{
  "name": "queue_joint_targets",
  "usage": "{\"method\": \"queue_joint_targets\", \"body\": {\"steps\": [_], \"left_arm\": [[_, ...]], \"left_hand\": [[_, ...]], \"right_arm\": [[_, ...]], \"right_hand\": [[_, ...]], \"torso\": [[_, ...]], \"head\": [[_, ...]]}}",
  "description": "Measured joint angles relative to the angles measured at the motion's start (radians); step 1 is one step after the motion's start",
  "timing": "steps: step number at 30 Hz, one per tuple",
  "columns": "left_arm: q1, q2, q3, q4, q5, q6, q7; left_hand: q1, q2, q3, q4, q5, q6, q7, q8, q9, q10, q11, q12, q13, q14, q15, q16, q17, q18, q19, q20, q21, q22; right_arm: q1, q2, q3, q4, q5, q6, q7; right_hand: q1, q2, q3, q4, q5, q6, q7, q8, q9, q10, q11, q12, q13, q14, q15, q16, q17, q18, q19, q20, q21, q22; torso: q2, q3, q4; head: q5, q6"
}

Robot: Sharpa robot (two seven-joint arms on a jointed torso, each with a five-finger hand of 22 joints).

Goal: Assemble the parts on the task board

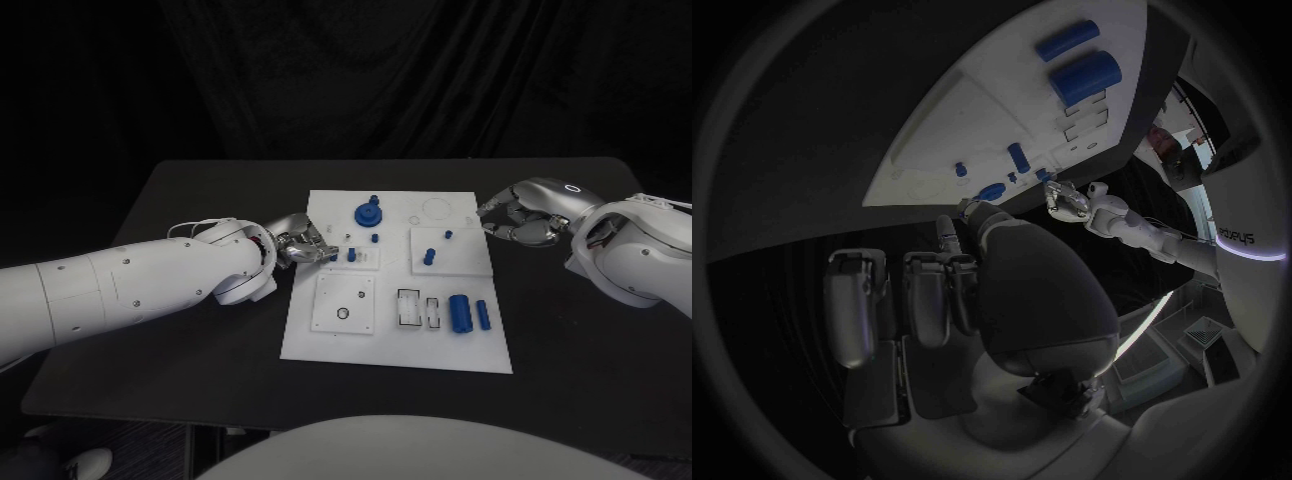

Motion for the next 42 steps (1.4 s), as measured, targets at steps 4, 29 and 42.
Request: {"method": "queue_joint_targets", "body": {"steps": [4, 29, 42], "left_arm": [[-0.001, 0.0, -0.001, -0.002, 0.0, 0.002, 0.0], [-0.001, 0.001, 0.002, -0.015, 0.0, 0.021, -0.008], [-0.001, 0.012, 0.001, -0.032, 0.0, 0.021, 0.024]], "left_hand": [[-0.034, -0.004, -0.076, 0.051, -0.009, -0.005, 0.005, -0.011, -0.008, 0.001, 0.001, 0.0, 0.0, 0.0, 0.0, 0.0, 0.0, 0.0, -0.007, 0.0, -0.004, 0.0], [-0.162, 0.086, -0.311, 0.086, -0.037, -0.029, 0.014, -0.004, 0.035, 0.0, 0.007, 0.0, 0.0, 0.002, 0.002, 0.0, 0.0, 0.0, -0.007, 0.0, -0.009, 0.0], [-0.149, 0.133, -0.35, 0.084, -0.001, -0.08, 0.027, -0.009, 0.058, 0.003, 0.018, 0.0, 0.0, 0.004, 0.011, 0.0, 0.0, 0.0, -0.014, 0.007, -0.009, 0.0]], "right_arm": [[0.0, 0.001, 0.0, 0.0, 0.0, 0.0, 0.0], [0.0, 0.003, 0.0, -0.002, 0.017, 0.0, 0.0], [-0.001, 0.004, 0.0, -0.003, 0.019, 0.0, 0.0]], "right_hand": [[0.0, 0.0, 0.0, 0.0, 0.0, 0.0, 0.0, 0.0, 0.0, 0.0, 0.0, 0.0, 0.0, 0.0, 0.0, 0.0, 0.0, 0.0, 0.0, 0.0, 0.0, 0.0], [-0.009, -0.001, 0.003, -0.003, 0.0, 0.0, 0.0, 0.0, -0.001, 0.0, 0.0, 0.0, 0.001, 0.0, 0.0, -0.004, 0.0, 0.0, 0.0, 0.0, 0.0, 0.0], [-0.009, -0.001, 0.003, -0.003, 0.0, 0.0, 0.0, 0.0, -0.001, 0.0, 0.0, 0.0, 0.0, 0.0, 0.0, -0.004, 0.0, 0.0, 0.0, 0.0, 0.0, 0.0]], "torso": [[0.0, -0.0001, 0.0], [0.0, -0.0008, 0.0], [0.0, -0.0006, 0.0]], "head": [[0.0, 0.0], [0.001, 0.0], [-0.001, 0.0]]}}
